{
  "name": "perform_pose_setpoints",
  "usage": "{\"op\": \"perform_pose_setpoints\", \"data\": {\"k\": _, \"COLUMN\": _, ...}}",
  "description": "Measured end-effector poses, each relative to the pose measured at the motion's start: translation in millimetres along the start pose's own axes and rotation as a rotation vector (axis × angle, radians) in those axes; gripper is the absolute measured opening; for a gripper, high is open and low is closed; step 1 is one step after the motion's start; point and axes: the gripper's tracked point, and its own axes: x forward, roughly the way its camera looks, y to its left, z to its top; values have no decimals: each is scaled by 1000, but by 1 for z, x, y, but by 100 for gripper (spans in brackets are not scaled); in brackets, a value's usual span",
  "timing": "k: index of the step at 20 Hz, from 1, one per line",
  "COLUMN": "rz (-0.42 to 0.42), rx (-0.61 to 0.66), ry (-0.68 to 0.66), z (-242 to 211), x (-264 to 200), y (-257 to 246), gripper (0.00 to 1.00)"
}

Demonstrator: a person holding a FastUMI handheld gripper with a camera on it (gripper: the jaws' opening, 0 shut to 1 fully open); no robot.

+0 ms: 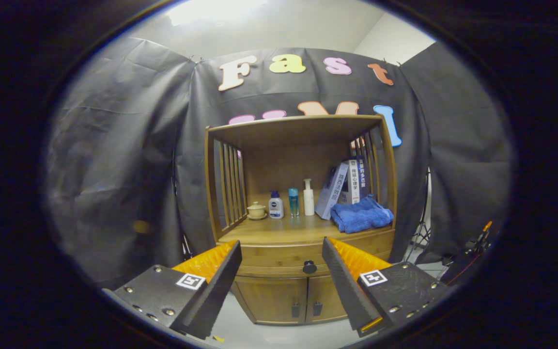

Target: Pull open the drawer, take out the items inside it, and place them on the countertop above the cabinet.

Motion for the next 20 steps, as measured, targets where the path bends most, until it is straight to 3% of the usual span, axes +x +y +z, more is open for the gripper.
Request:
{"op": "perform_pose_setpoints", "data": {"k": 11, "rz": -37, "rx": -56, "ry": 13, "z": -6, "x": 32, "y": -12, "gripper": 100}}
{"op": "perform_pose_setpoints", "data": {"k": 20, "rz": -41, "rx": -129, "ry": 75, "z": -38, "x": 124, "y": -19, "gripper": 100}}
